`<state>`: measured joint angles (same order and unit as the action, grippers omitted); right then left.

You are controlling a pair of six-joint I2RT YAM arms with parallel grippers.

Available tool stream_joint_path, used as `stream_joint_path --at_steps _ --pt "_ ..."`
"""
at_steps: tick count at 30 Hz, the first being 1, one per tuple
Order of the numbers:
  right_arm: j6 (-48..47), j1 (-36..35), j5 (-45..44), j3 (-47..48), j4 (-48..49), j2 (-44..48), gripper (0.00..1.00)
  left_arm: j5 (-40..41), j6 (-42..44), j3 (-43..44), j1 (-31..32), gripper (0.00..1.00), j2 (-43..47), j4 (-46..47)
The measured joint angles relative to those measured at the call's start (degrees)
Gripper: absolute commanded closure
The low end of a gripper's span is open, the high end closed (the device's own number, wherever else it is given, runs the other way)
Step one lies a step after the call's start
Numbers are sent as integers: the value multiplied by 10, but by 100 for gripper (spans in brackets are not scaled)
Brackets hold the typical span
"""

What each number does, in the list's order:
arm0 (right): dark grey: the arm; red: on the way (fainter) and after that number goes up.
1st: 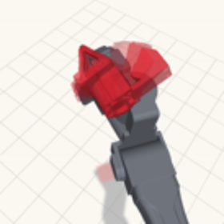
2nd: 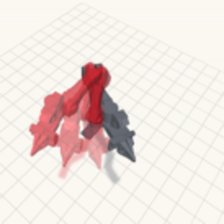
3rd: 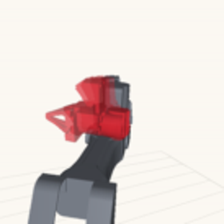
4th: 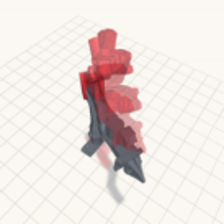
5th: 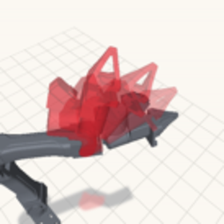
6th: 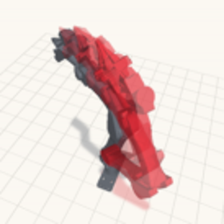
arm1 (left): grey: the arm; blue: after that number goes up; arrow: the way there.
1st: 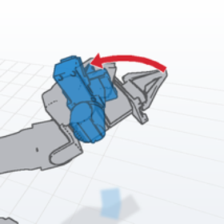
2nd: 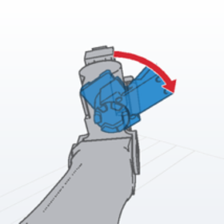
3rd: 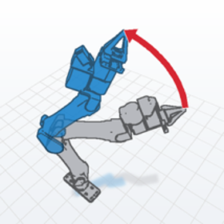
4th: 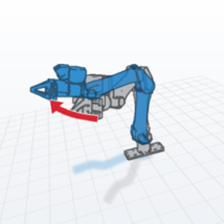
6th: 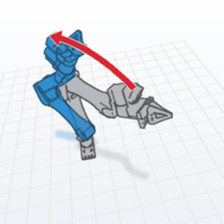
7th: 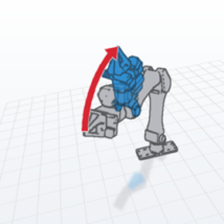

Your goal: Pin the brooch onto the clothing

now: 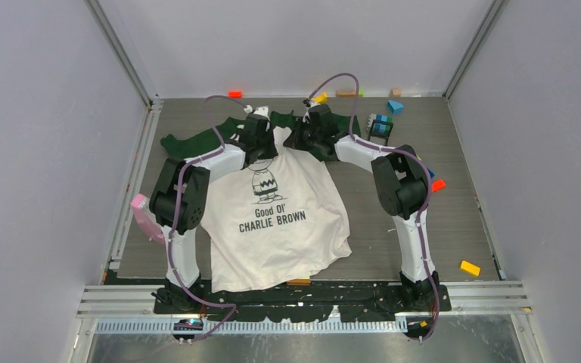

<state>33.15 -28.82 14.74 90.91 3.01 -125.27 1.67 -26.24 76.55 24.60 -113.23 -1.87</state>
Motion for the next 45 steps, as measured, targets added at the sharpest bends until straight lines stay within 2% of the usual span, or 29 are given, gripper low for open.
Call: stream_joint_path --at_steps 12,22,23,28,30,33,41,45 --pt "0 0 25 0 0 0 99 1 -15 9 5 100 -5 -9" --pt "-5 0 36 0 -11 0 98 -7 -77 -19 5 100 -5 45" --pt "-7 0 36 0 -14 0 95 -8 -83 -25 4 100 -5 52" --pt "-16 0 39 -1 -22 0 62 -9 -109 -47 2 100 -5 77" --pt "-21 0 40 -6 -22 3 55 -11 -115 -55 1 100 -5 85" --pt "-30 0 40 -25 -23 15 49 -16 -125 -62 0 100 -4 91" --pt "-54 0 40 -47 -23 35 56 -26 -136 -64 0 100 -4 102" --pt "-61 0 40 -48 -23 35 69 -28 -139 -68 -1 100 -4 110"
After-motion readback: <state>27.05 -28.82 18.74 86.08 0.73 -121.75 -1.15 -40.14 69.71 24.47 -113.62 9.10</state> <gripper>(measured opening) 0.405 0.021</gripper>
